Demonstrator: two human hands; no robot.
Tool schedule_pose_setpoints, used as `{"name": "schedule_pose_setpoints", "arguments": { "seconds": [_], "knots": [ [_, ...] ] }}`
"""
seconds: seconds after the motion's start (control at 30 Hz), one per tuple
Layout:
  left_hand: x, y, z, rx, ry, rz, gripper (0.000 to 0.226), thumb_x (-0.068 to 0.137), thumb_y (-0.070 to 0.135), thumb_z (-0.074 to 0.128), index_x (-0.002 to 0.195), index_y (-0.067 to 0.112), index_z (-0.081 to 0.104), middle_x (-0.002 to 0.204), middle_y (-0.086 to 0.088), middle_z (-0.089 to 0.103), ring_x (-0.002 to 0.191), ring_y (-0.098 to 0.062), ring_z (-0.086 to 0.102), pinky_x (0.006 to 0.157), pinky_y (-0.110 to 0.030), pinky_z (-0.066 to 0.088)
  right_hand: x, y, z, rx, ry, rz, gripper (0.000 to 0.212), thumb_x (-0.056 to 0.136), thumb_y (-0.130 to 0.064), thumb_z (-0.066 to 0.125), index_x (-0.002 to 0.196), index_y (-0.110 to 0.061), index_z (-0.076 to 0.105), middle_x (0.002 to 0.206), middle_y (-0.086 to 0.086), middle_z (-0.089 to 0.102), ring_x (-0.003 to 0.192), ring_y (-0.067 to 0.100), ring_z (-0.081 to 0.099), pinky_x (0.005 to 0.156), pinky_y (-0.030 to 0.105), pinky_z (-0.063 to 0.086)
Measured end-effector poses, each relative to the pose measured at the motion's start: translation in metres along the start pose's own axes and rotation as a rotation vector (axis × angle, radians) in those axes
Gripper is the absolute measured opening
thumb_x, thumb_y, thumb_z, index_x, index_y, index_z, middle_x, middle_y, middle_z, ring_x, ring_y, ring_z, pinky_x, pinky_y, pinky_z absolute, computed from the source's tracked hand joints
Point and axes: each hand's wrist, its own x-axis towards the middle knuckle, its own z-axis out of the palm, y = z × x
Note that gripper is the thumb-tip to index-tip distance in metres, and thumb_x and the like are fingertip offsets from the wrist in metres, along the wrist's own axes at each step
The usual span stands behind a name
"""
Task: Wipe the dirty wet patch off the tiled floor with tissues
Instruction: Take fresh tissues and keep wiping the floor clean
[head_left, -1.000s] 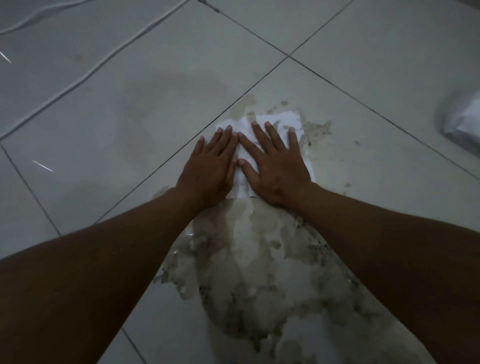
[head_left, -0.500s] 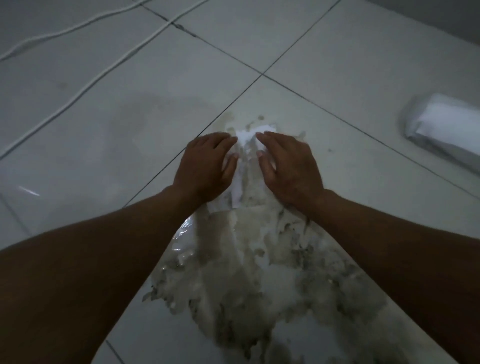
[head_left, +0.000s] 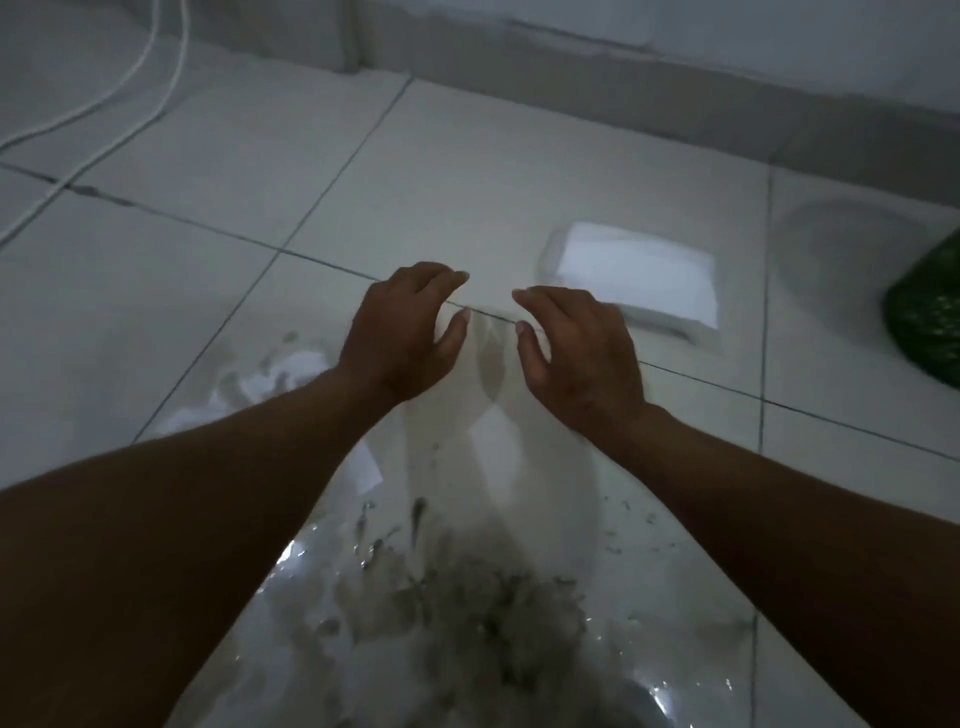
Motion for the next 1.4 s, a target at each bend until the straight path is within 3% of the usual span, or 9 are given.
{"name": "schedule_pose_setpoints", "arguments": {
  "seconds": [0.2, 0.43, 0.53, 0.67, 0.83, 1.07, 1.2, 1.3, 1.4],
  "knots": [
    [0.046, 0.036, 0.04, -0.048, -0.067, 0.043, 0.052, 0.091, 0.032, 0.057, 0.139, 0.013, 0.05, 0.14, -0.008, 0.051, 0.121, -0.028, 0.054, 0.096, -0.043, 0.048, -0.007, 0.058, -0.011, -0.103, 0.02, 0.11, 0.037, 0.088, -0.023, 0.06, 0.124, -0.015, 0.062, 0.125, 0.004, 0.063, 0.116, 0.024, 0.056, 0.091, 0.042, 0.042],
    [0.082, 0.054, 0.075, -0.11, -0.198, -0.009, 0.073, 0.094, 0.033, 0.059, 0.155, 0.014, 0.022, 0.16, -0.007, 0.026, 0.143, -0.024, 0.032, 0.112, -0.037, 0.033, -0.004, 0.092, 0.003, -0.192, -0.166, 0.281, 0.055, 0.09, -0.023, 0.06, 0.142, -0.014, 0.045, 0.151, 0.009, 0.041, 0.14, 0.028, 0.035, 0.112, 0.05, 0.027],
    [0.089, 0.058, 0.087, -0.192, -0.241, -0.028, 0.075, 0.094, 0.031, 0.061, 0.155, 0.013, 0.021, 0.157, -0.008, 0.033, 0.142, -0.024, 0.035, 0.113, -0.033, 0.03, -0.003, 0.095, 0.007, -0.154, -0.107, 0.288, 0.047, 0.091, -0.019, 0.06, 0.137, -0.013, 0.052, 0.144, 0.009, 0.05, 0.137, 0.029, 0.041, 0.111, 0.053, 0.027],
    [0.093, 0.061, 0.095, -0.195, -0.16, -0.047, 0.071, 0.088, 0.034, 0.067, 0.149, 0.017, 0.036, 0.136, -0.008, 0.055, 0.12, -0.025, 0.054, 0.1, -0.038, 0.047, -0.007, 0.098, 0.008, -0.13, -0.031, 0.32, 0.038, 0.09, -0.016, 0.06, 0.127, -0.012, 0.061, 0.131, 0.009, 0.062, 0.127, 0.03, 0.052, 0.108, 0.055, 0.031],
    [0.098, 0.062, 0.094, -0.155, -0.132, -0.016, 0.081, 0.083, 0.037, 0.073, 0.151, 0.023, 0.032, 0.125, -0.009, 0.055, 0.108, -0.024, 0.055, 0.092, -0.038, 0.05, -0.015, 0.107, 0.002, -0.108, 0.026, 0.278, 0.027, 0.088, -0.02, 0.054, 0.109, -0.014, 0.071, 0.117, 0.006, 0.07, 0.115, 0.028, 0.062, 0.106, 0.054, 0.034],
    [0.105, 0.056, 0.095, -0.108, -0.236, 0.049, 0.072, 0.087, 0.041, 0.068, 0.15, 0.026, 0.037, 0.159, -0.002, 0.029, 0.142, -0.023, 0.036, 0.112, -0.039, 0.036, -0.021, 0.102, -0.014, -0.104, 0.04, 0.225, 0.029, 0.095, -0.022, 0.051, 0.114, -0.013, 0.07, 0.113, 0.008, 0.072, 0.117, 0.025, 0.062, 0.116, 0.055, 0.025],
    [0.109, 0.057, 0.097, -0.091, -0.283, 0.048, 0.072, 0.092, 0.039, 0.061, 0.154, 0.021, 0.029, 0.161, -0.002, 0.026, 0.145, -0.024, 0.031, 0.116, -0.039, 0.03, -0.029, 0.088, -0.027, -0.162, 0.13, 0.208, 0.024, 0.085, -0.016, 0.068, 0.107, -0.01, 0.074, 0.099, 0.013, 0.075, 0.103, 0.036, 0.067, 0.099, 0.051, 0.045],
    [0.112, 0.058, 0.095, -0.08, -0.292, 0.016, 0.073, 0.091, 0.044, 0.062, 0.152, 0.018, 0.032, 0.158, -0.003, 0.034, 0.141, -0.026, 0.037, 0.114, -0.04, 0.033, -0.041, 0.081, -0.033, -0.075, 0.056, 0.292, 0.029, 0.089, -0.016, 0.063, 0.117, -0.013, 0.071, 0.108, 0.01, 0.073, 0.113, 0.04, 0.061, 0.088, 0.05, 0.053],
    [0.113, 0.063, 0.092, -0.099, -0.28, 0.005, 0.068, 0.09, 0.043, 0.063, 0.149, 0.019, 0.039, 0.153, -0.002, 0.041, 0.138, -0.027, 0.042, 0.111, -0.041, 0.037, -0.058, 0.078, -0.037, 0.017, 0.102, 0.377, 0.031, 0.086, -0.013, 0.06, 0.115, -0.012, 0.072, 0.106, 0.019, 0.071, 0.101, 0.04, 0.067, 0.08, 0.052, 0.056]
  ]
}}
